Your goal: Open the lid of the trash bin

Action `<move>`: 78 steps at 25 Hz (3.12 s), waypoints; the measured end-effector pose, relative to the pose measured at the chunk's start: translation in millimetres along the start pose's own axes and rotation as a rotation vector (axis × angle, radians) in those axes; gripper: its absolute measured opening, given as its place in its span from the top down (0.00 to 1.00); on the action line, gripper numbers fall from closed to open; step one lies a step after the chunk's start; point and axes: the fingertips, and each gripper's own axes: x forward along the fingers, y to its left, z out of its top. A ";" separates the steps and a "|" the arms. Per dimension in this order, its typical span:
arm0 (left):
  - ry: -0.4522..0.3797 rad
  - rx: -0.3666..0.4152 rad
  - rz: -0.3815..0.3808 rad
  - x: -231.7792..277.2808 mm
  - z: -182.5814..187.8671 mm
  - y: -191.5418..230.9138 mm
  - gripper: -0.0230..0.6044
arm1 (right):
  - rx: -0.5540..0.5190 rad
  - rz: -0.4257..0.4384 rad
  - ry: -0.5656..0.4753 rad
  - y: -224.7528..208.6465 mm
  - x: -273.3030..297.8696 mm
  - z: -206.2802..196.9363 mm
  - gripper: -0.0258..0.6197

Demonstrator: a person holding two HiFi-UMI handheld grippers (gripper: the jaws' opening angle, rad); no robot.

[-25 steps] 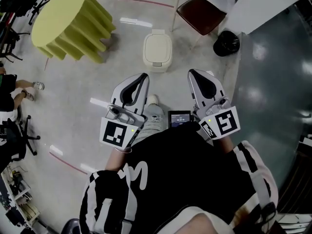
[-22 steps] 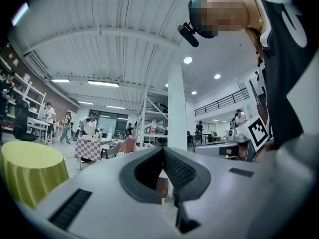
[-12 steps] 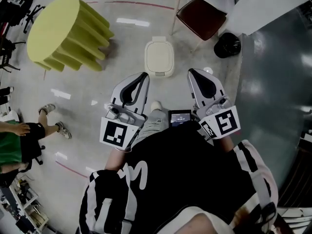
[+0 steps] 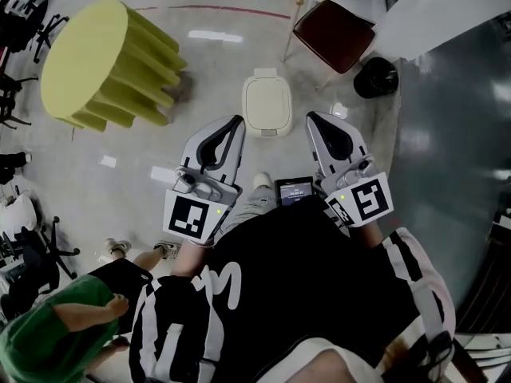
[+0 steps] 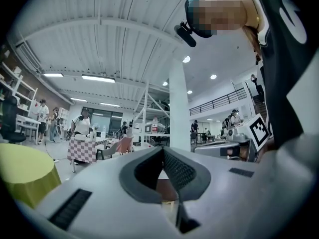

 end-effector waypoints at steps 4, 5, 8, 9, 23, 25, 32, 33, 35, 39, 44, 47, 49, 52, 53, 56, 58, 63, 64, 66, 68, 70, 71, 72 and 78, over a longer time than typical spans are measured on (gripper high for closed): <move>0.006 -0.003 -0.002 6.9 -3.8 13.9 0.95 | -0.002 0.002 0.000 -3.8 14.4 -0.1 0.95; 0.008 -0.003 0.000 8.3 -4.9 16.8 0.95 | -0.001 0.002 0.000 -4.7 16.8 -0.4 0.95; 0.008 -0.006 0.008 12.0 -6.6 21.3 0.95 | 0.001 0.008 0.009 -7.4 20.5 -2.9 0.95; 0.007 -0.008 0.010 12.7 -6.7 21.3 0.95 | 0.000 0.012 0.011 -8.2 20.8 -3.3 0.95; 0.012 -0.033 0.078 19.3 -15.1 12.6 0.95 | -0.016 0.098 0.053 -22.1 19.7 -16.4 0.95; 0.019 -0.037 0.088 19.3 -19.5 12.4 0.95 | -0.023 0.117 0.070 -22.6 21.5 -22.6 0.95; 0.047 -0.047 0.113 19.2 -38.0 16.3 0.95 | -0.023 0.172 0.113 -22.5 32.6 -43.1 0.95; 0.049 -0.048 0.116 19.8 -40.4 17.5 0.95 | -0.024 0.180 0.117 -22.3 34.5 -45.8 0.95; 0.050 -0.054 0.124 20.5 -44.5 19.1 0.95 | -0.023 0.195 0.128 -21.8 37.3 -51.9 0.95; 0.059 -0.049 0.130 20.8 -54.0 20.0 0.95 | -0.024 0.221 0.151 -21.5 41.8 -65.7 0.95; 0.058 -0.061 0.152 16.6 -65.2 24.8 0.95 | -0.029 0.255 0.175 -19.2 48.3 -83.3 0.95; 0.069 -0.073 0.162 11.7 -75.2 25.1 0.95 | -0.030 0.274 0.194 -15.7 50.2 -94.1 0.95; 0.073 -0.076 0.165 10.1 -80.2 25.7 0.95 | -0.032 0.287 0.203 -14.1 52.0 -100.8 0.95; 0.072 -0.077 0.172 9.1 -85.3 29.7 0.95 | -0.044 0.299 0.210 -12.0 58.3 -110.1 0.95; 0.072 -0.076 0.173 8.3 -86.8 31.0 0.95 | -0.045 0.302 0.213 -10.8 60.1 -113.4 0.95; 0.075 -0.079 0.180 6.5 -92.7 33.2 0.95 | -0.043 0.319 0.237 -7.8 62.3 -126.4 0.95; 0.077 -0.086 0.186 6.3 -98.2 34.7 0.95 | -0.042 0.331 0.249 -6.7 64.4 -136.4 0.95; 0.084 -0.098 0.200 3.9 -113.7 39.8 0.95 | -0.047 0.357 0.269 -2.7 72.9 -161.3 0.95; 0.084 -0.101 0.204 3.3 -116.4 40.5 0.95 | -0.048 0.361 0.275 -1.9 73.9 -165.8 0.95; 0.084 -0.108 0.209 2.7 -121.3 40.7 0.95 | -0.045 0.367 0.288 -0.8 75.1 -174.6 0.95; 0.087 -0.112 0.213 2.6 -126.0 40.6 0.95 | -0.043 0.374 0.302 0.3 76.7 -184.6 0.95; 0.089 -0.114 0.215 3.5 -131.8 41.6 0.95 | -0.049 0.382 0.315 0.6 79.9 -197.3 0.95; 0.090 -0.116 0.217 3.9 -135.0 42.2 0.95 | -0.052 0.385 0.321 0.3 81.6 -204.4 0.95; 0.091 -0.117 0.219 4.0 -138.3 42.4 0.95 | -0.054 0.387 0.327 0.0 82.8 -211.3 0.95; 0.104 -0.126 0.222 2.5 -153.6 38.0 0.95 | -0.067 0.399 0.359 -0.6 83.2 -244.0 0.95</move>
